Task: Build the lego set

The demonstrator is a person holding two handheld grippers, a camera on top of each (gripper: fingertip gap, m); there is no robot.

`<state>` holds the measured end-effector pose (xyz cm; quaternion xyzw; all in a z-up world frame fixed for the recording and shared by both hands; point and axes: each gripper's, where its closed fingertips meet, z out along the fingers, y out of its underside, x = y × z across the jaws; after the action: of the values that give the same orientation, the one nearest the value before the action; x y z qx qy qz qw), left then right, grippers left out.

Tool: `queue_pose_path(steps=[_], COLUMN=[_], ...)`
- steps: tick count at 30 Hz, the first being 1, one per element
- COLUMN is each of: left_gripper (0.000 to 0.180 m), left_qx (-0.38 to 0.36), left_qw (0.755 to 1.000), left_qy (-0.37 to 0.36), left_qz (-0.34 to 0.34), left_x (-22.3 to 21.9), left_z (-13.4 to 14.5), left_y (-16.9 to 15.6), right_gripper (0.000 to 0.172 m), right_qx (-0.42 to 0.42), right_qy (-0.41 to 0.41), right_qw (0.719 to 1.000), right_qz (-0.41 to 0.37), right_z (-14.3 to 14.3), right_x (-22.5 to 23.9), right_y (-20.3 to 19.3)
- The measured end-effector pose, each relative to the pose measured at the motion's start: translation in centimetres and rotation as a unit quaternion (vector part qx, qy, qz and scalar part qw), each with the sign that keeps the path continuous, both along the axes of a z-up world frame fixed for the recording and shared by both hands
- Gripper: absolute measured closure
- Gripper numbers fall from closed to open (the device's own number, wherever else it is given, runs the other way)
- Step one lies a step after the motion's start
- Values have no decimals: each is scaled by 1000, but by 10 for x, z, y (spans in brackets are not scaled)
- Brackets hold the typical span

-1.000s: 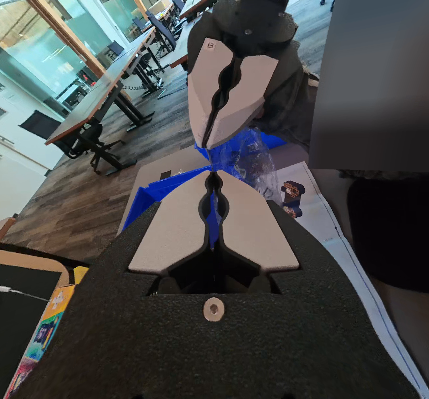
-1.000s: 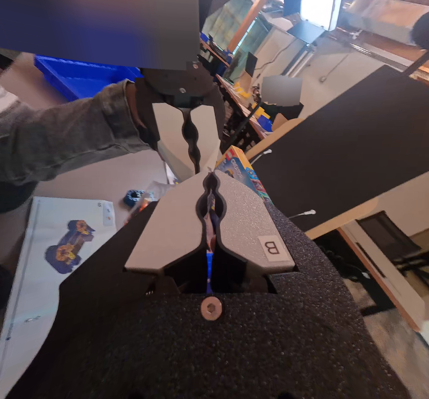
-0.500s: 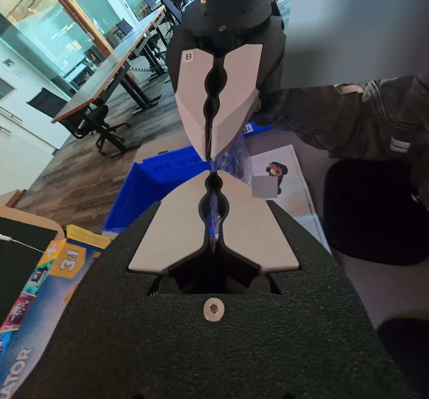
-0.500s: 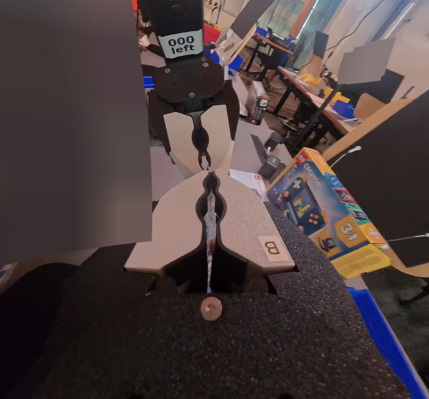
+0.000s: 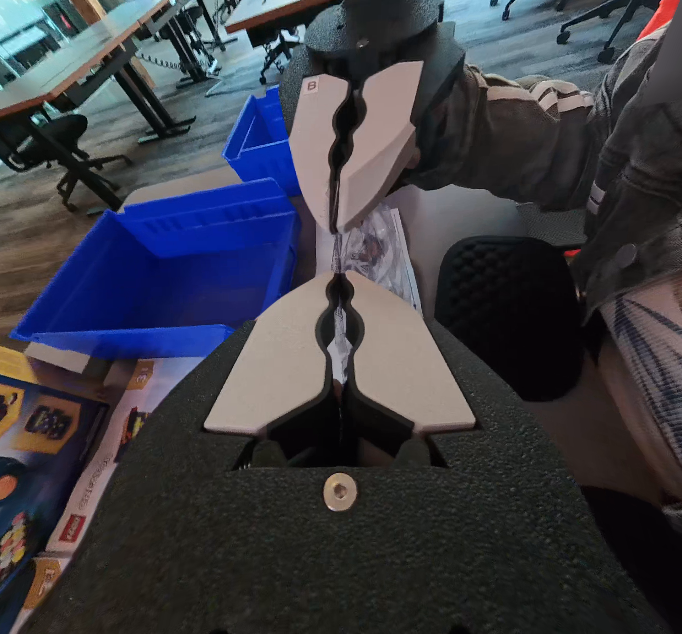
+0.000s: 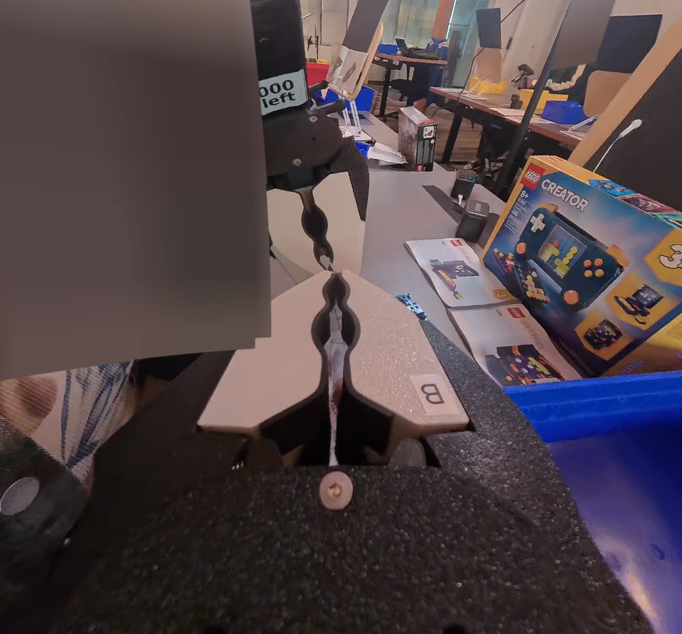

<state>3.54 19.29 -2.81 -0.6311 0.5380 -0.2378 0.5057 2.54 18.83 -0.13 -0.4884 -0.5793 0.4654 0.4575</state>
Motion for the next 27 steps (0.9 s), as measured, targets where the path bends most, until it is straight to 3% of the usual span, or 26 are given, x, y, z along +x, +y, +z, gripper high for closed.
queue_pose_path(steps=[8,17,27], left_gripper=[172,180,180], left_qx=[17,43,82], left_qw=[999,999,996], left_qy=[-27,-12,11], left_qz=[-16,-6,15], left_x=[14,22,24], left_z=[17,20,20], left_y=[-1,3,5], right_gripper=[172,166,172], right_qx=[52,95,56], right_qy=[-27,-43,-29], right_qw=[998,994,996], right_qz=[-25,-42,-62], right_z=[0,0,3], right_x=[10,17,16], right_y=[2,4,7])
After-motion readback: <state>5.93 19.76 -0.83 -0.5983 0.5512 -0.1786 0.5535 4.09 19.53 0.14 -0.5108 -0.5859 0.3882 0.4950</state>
